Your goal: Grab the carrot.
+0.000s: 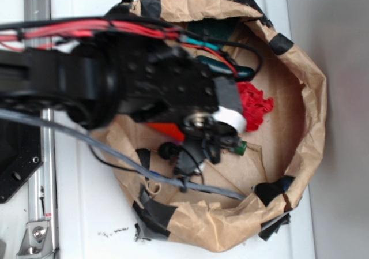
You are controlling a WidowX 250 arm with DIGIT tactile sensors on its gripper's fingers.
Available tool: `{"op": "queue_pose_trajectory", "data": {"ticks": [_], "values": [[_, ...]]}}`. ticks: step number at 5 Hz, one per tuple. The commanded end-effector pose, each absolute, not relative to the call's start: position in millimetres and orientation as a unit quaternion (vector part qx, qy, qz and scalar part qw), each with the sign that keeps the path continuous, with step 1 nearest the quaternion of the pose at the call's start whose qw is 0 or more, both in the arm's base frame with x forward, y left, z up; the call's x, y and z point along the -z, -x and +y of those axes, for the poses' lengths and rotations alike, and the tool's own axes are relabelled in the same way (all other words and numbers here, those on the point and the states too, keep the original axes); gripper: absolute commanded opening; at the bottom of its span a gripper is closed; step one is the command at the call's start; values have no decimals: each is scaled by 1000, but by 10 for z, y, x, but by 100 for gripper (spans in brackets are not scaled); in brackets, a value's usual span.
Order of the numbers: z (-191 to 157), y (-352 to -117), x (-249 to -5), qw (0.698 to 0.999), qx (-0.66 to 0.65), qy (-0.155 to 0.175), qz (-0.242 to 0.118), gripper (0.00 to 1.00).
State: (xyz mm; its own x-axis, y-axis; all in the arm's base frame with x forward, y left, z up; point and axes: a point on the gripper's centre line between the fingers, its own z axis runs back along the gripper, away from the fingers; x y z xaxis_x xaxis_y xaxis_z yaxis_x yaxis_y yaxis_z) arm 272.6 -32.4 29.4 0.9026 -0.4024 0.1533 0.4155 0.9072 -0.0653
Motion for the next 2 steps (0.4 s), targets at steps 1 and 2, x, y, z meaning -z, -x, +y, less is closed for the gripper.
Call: {"op": "queue_pose_trajectory", "data": {"ticks": [1,2], "values": [[-401,-2398,-32,971,235,49,1,0],[-412,-2402,-146,969,239,53,6,0]]}}
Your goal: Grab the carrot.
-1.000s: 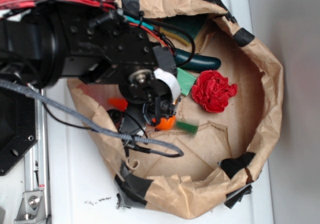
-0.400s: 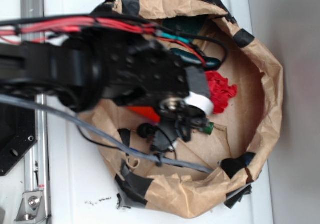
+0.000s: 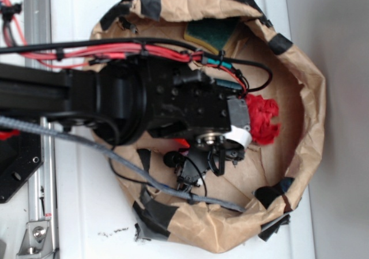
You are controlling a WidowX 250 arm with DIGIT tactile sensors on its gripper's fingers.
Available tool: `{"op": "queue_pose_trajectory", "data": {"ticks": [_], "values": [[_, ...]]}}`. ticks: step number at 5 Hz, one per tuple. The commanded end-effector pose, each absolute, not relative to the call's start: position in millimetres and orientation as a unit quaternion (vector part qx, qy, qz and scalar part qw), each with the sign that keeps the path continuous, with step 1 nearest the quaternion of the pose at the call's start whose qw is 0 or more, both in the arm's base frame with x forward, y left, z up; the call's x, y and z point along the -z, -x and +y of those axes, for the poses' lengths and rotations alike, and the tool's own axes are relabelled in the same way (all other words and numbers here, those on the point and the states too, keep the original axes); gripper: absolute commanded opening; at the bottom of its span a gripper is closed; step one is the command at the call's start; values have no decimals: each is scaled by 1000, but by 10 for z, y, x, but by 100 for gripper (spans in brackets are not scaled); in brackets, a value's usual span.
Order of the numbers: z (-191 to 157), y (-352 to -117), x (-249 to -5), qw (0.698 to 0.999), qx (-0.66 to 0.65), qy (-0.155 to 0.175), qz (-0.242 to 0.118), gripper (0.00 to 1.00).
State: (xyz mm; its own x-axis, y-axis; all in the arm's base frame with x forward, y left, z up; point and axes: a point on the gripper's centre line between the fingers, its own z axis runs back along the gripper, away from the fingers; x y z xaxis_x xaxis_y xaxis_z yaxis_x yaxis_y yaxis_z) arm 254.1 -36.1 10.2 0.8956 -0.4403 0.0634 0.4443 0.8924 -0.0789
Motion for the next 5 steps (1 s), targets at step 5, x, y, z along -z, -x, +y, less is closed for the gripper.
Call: {"op": "queue_pose_trajectory", "data": {"ticks": [5], "values": [[-228,-2971,-1934,983,-17,12,-182,0]]}}
